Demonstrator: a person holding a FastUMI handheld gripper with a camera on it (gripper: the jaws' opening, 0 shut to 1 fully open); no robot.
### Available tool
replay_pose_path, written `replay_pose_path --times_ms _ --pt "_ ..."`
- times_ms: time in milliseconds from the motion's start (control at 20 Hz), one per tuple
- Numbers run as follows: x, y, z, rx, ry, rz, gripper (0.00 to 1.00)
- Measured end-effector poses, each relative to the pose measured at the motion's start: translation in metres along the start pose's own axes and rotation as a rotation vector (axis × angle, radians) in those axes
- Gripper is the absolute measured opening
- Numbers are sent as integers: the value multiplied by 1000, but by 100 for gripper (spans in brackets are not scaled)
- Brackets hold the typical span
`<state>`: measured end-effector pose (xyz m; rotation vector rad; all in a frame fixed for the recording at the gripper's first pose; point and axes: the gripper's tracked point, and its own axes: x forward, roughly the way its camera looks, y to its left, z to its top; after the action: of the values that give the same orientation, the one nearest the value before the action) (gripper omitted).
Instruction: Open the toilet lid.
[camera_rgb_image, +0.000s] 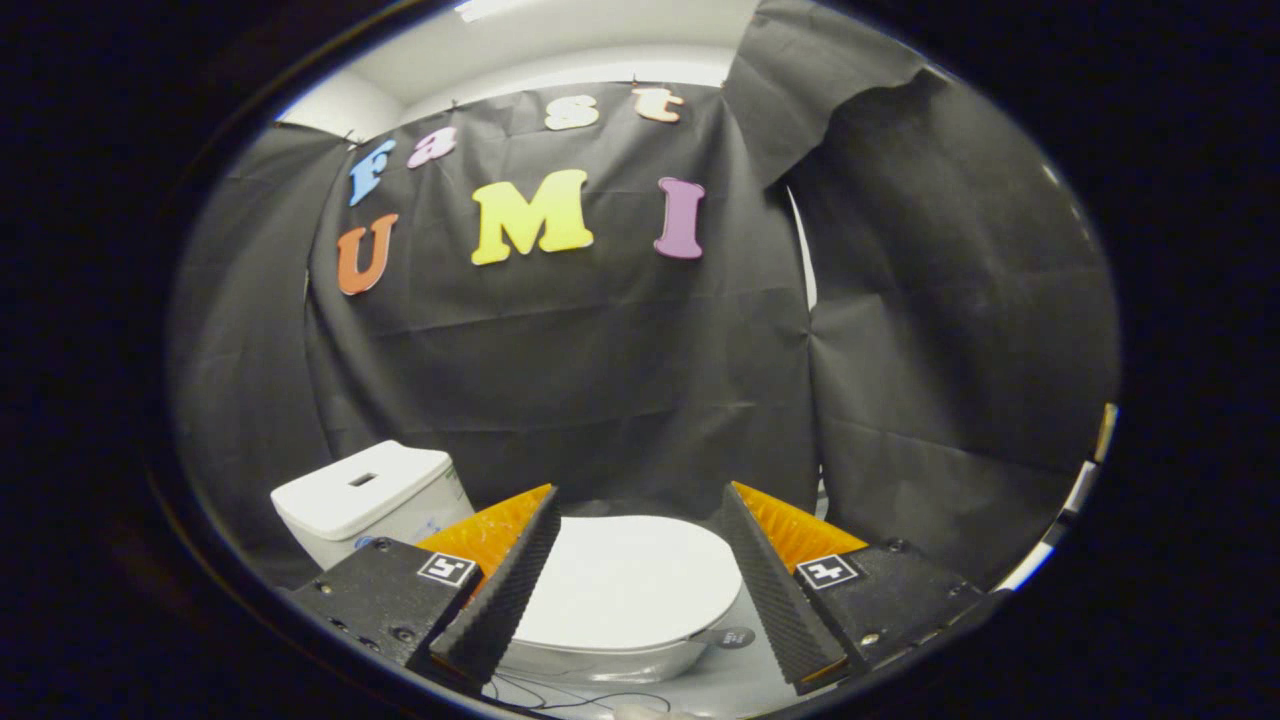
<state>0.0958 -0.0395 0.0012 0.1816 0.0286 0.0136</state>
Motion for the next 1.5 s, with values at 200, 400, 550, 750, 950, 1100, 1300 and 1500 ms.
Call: replay_pose_path --times_ms 200,400,550,750,950,1100,1300,1500 --pt "37 -32 -24 149 65 -15 100" --pt "64 -71 -57 285 142 -49 100" --pt "78 -93 -92 408 215 -63 100" --pt "87 -116 -134 527 291 -77 100" --pt "98 -123 -165 636 363 -73 99" --pt "95 -122 -184 745 407 -53 97" --pt "97 -118 -206 814 445 -49 96" --pt "98 -122 -222 906 458 -50 91"
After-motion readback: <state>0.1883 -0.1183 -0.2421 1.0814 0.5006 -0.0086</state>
